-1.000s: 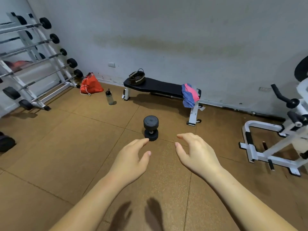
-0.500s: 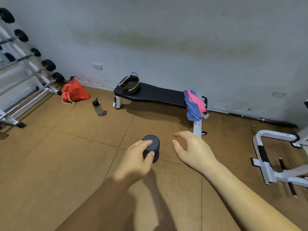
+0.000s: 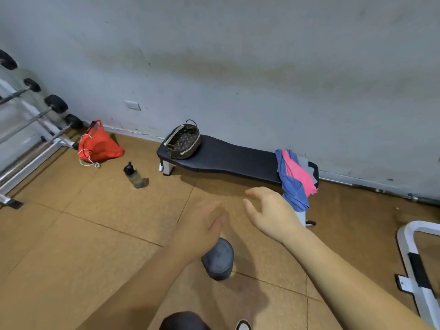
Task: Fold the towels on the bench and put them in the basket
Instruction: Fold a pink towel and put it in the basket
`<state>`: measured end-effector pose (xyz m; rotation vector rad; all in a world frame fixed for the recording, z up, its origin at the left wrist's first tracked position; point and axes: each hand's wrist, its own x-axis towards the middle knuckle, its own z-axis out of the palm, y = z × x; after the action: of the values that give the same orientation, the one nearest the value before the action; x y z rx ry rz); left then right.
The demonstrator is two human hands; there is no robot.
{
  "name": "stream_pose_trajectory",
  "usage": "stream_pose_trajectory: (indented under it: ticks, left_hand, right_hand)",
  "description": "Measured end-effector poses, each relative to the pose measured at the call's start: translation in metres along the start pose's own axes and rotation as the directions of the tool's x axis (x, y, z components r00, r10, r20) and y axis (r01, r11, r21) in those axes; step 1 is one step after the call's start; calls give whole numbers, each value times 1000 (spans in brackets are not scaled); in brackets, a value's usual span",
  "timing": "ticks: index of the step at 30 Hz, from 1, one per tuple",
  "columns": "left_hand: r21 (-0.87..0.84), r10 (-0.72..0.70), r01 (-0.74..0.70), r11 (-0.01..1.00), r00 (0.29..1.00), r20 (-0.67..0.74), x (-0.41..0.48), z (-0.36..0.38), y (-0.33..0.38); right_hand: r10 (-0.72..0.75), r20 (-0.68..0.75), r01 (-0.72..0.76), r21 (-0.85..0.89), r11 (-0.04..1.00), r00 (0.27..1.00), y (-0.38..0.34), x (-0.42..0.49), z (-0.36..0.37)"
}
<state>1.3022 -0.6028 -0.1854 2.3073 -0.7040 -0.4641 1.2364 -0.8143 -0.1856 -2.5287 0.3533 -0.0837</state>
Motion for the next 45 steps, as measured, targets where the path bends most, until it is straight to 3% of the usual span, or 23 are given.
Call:
stream_pose_trajectory:
  ticks: [6, 13, 20, 27, 34, 39, 45]
  left_hand:
    - [19, 3, -4, 1000, 1000, 21, 137, -33, -48]
    - [67, 53, -58, 996, 996, 67, 314, -70, -102]
    - [79, 182, -206, 975, 954, 240, 460, -58, -72]
    - [84, 270, -326, 942, 881, 388, 579, 36, -5]
    - [87, 233, -313, 946, 840, 489, 666, 148, 36]
    - [78, 296, -393, 916, 796, 528, 732, 230, 17]
    - [20, 399, -488, 872, 736, 547, 816, 361, -62]
  right_hand:
    - [56, 25, -58, 73, 996, 998, 17, 145, 18]
    - [209, -50, -197, 176, 965, 977, 40, 299, 38]
    - [409, -88, -374, 264, 889, 908, 102, 371, 13]
    - [538, -98, -481, 336, 810, 837, 231, 412, -22]
    - [666, -38, -628, 295, 720, 745, 376, 447, -32]
    - [751, 43, -730, 278, 625, 659, 462, 485, 17]
    - [739, -38, -724, 170, 668, 673, 573, 545, 130]
